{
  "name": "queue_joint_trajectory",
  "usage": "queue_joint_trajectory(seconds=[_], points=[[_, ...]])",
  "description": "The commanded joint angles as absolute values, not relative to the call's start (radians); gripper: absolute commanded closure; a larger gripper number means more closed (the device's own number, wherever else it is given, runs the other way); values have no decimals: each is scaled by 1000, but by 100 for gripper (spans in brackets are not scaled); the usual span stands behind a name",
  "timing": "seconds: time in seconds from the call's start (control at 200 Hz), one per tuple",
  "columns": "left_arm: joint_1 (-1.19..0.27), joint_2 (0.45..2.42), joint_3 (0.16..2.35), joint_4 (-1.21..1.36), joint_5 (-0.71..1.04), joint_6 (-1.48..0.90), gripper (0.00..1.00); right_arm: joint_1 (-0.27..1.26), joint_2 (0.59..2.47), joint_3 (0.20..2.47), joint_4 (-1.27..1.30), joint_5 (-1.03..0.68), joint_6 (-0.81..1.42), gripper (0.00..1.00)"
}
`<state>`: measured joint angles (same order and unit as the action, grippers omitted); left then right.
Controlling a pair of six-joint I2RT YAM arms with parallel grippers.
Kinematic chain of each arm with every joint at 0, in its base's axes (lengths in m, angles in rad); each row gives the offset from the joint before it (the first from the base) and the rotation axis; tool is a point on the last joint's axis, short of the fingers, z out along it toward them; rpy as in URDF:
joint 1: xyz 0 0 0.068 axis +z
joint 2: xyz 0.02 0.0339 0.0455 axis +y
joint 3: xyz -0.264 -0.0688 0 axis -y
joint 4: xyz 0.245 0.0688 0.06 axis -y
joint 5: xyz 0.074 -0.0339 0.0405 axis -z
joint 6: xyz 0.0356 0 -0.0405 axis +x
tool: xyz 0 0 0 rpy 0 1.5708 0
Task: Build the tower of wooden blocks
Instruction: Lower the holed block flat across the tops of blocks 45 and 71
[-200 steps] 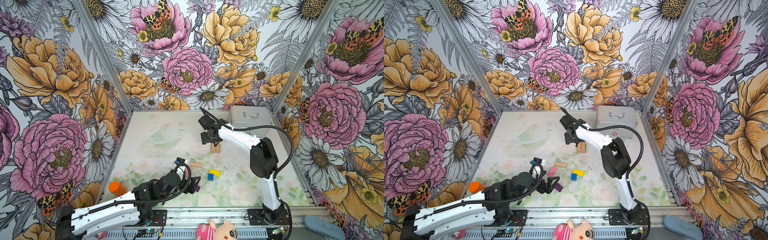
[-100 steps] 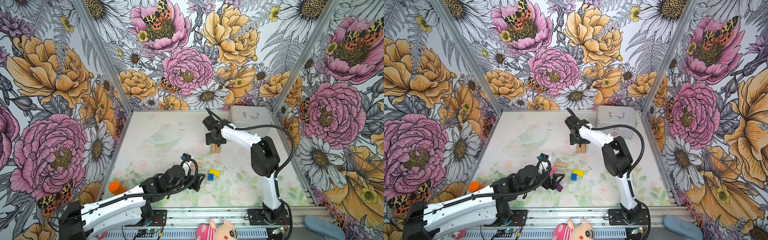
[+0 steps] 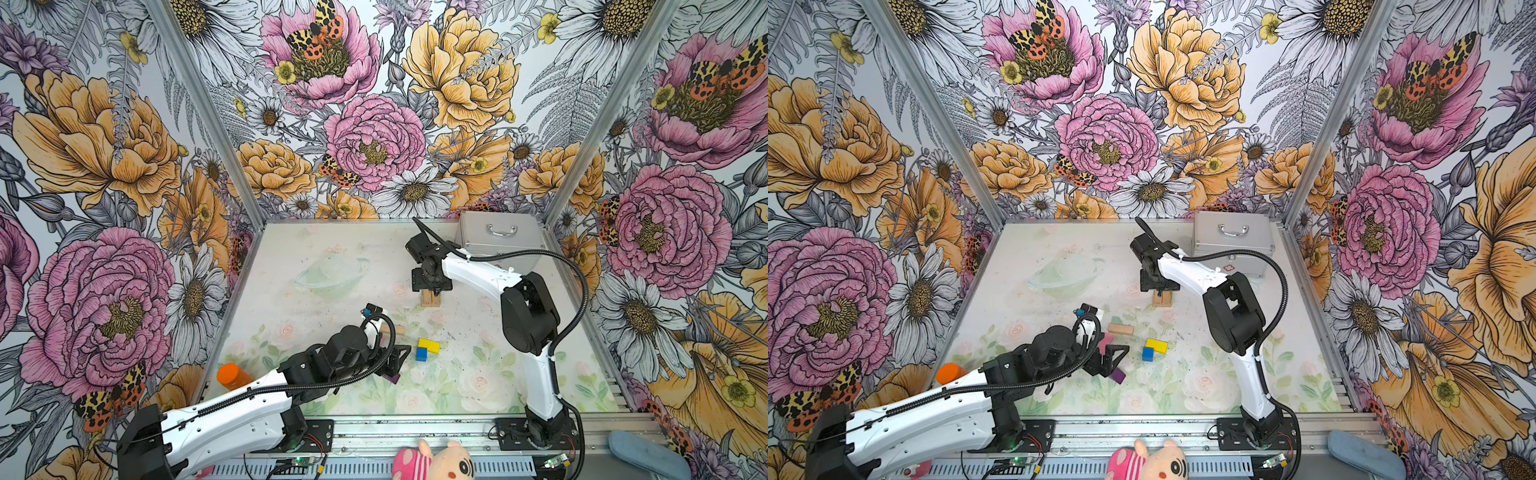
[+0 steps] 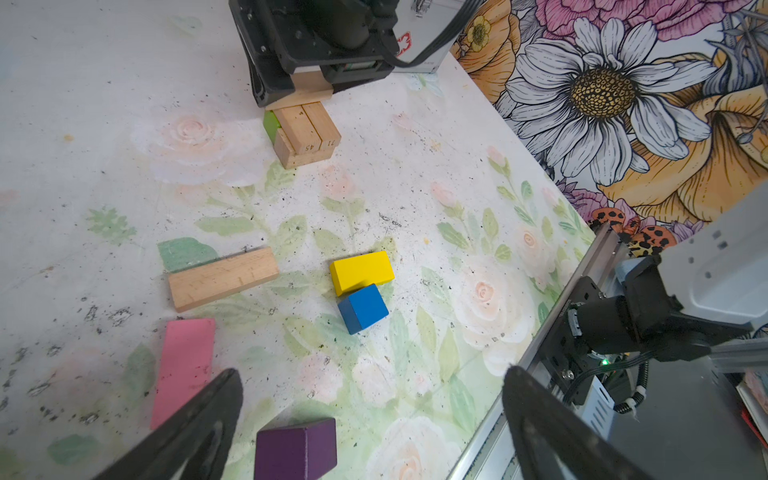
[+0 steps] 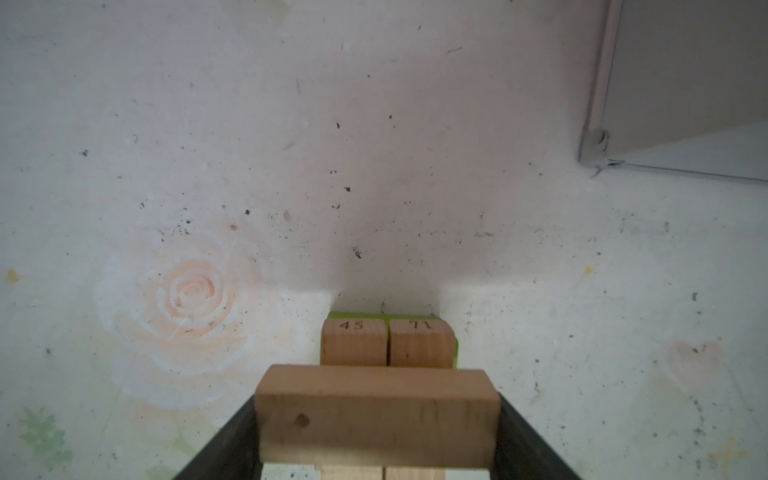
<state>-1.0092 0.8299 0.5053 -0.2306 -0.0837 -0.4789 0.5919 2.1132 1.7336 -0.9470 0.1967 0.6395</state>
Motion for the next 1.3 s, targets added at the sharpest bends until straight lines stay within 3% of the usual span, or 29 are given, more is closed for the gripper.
queue_joint_trajectory(seconds=[0.0,0.886,1.296], points=[[-997,813,502,-207,-67,-469,1,583,2068,1723,-931,191,655,44],[-995,810,503,-219,-73,-479,1,566,2055,1677,-896,158,674,40],[-994,778,494,-241,-81,-483,1,567,2035,1682,-898,161,669,18]])
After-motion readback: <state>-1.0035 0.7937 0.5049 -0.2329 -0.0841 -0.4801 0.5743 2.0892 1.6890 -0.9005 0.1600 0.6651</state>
